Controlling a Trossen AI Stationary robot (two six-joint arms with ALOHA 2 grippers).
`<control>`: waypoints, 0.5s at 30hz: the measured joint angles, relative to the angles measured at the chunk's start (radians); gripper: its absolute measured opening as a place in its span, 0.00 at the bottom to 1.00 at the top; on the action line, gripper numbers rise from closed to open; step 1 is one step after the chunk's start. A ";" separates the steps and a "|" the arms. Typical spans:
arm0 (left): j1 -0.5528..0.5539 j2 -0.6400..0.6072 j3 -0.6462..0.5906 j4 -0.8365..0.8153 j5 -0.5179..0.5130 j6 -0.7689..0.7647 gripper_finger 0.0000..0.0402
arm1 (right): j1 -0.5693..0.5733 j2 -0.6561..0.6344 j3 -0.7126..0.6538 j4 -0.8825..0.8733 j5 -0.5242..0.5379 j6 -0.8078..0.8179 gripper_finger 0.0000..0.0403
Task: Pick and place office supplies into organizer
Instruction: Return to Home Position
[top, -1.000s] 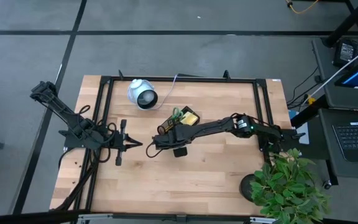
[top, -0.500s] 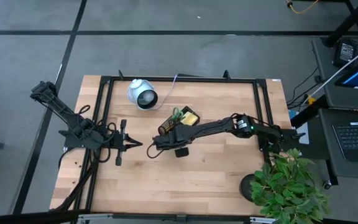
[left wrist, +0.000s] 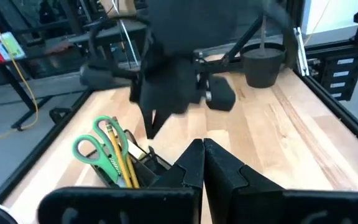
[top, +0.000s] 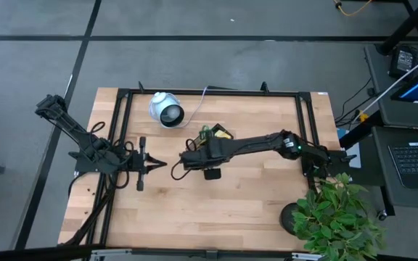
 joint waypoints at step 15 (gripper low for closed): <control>0.043 -0.165 0.000 -0.009 0.138 0.241 0.00 | 0.056 -0.263 -0.053 0.091 0.062 0.049 0.01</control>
